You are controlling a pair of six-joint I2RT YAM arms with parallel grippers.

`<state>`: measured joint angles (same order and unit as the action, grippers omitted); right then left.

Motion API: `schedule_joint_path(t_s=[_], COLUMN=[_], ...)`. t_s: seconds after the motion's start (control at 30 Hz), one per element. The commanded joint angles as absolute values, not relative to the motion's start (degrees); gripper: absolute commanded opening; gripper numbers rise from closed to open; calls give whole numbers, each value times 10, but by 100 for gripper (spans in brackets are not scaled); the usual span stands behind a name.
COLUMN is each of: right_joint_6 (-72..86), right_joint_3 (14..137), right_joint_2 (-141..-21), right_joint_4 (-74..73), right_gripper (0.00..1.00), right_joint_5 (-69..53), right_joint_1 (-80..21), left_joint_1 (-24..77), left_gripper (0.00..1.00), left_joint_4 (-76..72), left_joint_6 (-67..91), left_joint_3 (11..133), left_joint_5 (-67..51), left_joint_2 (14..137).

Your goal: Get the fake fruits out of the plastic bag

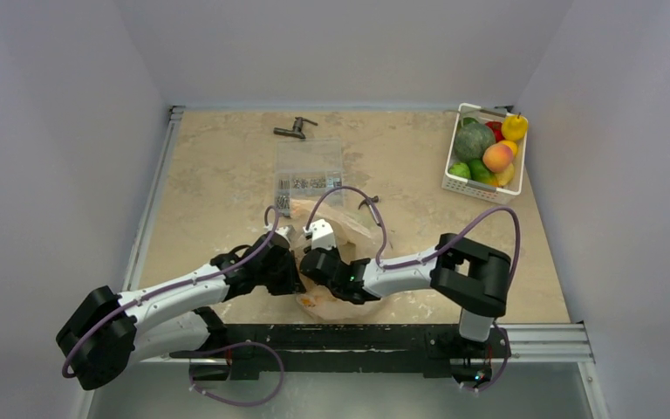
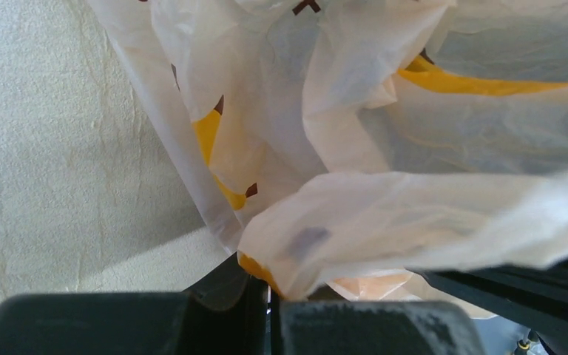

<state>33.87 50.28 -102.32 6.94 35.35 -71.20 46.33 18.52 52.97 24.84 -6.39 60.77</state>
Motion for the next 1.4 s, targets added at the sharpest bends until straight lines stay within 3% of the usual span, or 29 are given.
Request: schedule_joint_path(t_s=[0.0,0.23,0.57,0.67,0.97,1.27,1.37], right_joint_6=[320,275,268,249,152,104,105], right_joint_3=[525,490,442,435,513,604,603], right_joint_2=[-996,-872,-758,-713,-540,-486,-473], right_joint_4=[62,72,103,89,-103,-185,-176], right_gripper=[20,0,0,0,0,0,0], right_joint_5=[355,239,8,-8,44,268,351], right_joint_1=[-710,-708,-705,-705,-705,-700,-658], left_joint_1=[466,466,466,466,466,466,466], left_gripper=[0,0,0,0,0,0,0], left_joint_4=[181,200,232,244,246,238,242], left_joint_6=[536,532,533,541,550,537,533], left_joint_3=[260,264,273,268,263,267,265], left_joint_5=[-62,-42,-9,10,30,20,22], left_joint_2=[599,583,562,546,547,563,557])
